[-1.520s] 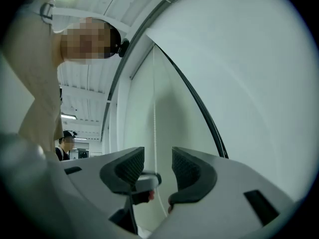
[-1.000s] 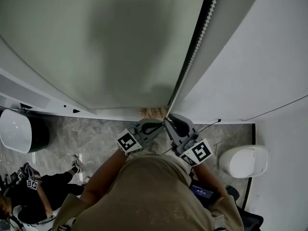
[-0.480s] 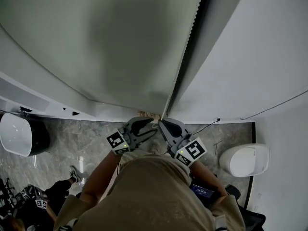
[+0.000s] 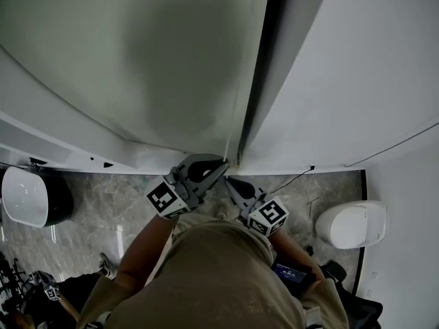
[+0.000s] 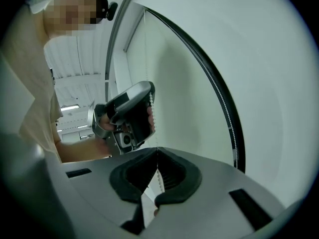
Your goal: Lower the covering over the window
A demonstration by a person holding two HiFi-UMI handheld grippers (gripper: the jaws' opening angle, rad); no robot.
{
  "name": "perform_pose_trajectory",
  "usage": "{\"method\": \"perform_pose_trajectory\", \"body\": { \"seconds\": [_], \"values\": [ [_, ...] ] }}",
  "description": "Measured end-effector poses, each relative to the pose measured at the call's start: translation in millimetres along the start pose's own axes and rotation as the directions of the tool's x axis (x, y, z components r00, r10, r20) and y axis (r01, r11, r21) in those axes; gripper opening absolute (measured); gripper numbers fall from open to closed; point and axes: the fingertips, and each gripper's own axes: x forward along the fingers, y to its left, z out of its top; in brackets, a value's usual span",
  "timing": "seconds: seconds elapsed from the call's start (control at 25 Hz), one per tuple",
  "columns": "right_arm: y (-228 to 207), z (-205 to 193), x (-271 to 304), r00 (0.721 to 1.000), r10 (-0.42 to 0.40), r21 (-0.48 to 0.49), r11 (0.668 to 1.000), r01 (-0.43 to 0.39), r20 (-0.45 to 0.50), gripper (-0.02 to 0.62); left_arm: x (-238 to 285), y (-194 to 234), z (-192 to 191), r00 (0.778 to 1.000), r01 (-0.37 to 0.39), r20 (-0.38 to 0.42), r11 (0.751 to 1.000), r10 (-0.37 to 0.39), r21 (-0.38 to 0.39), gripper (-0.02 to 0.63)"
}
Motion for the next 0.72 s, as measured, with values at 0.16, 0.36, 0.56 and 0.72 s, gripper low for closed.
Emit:
{"method": "perform_pose_trajectory", "body": {
  "seconds": [0.16, 0.36, 0.56, 0.72],
  "values": [
    [-3, 39, -31, 0.979, 0.009, -0.035, 0.999, -0.001, 0.202, 0.174, -6, -7, -44, 0.993, -0.021, -0.114, 1.000, 0.023, 0.018, 0.017],
    [-3, 85, -27, 0.964, 0.016, -0.057, 0.998, -0.001, 0.267, 0.173, -16, -21, -110, 0.981, 0.012, -0.195, 0.998, -0.024, -0.060, 0.017],
    [8, 80, -3, 0.981, 0.058, -0.087, 0.995, -0.042, 0.188, 0.017, -25, -26, -123, 0.981, 0.031, -0.187, 0.996, -0.046, -0.083, 0.017],
    [0, 81, -2, 0.983, 0.024, -0.040, 0.999, -0.017, 0.183, 0.012, -28, -32, -106, 0.980, 0.072, -0.175, 0.991, -0.091, -0.110, 0.017]
  ]
}}
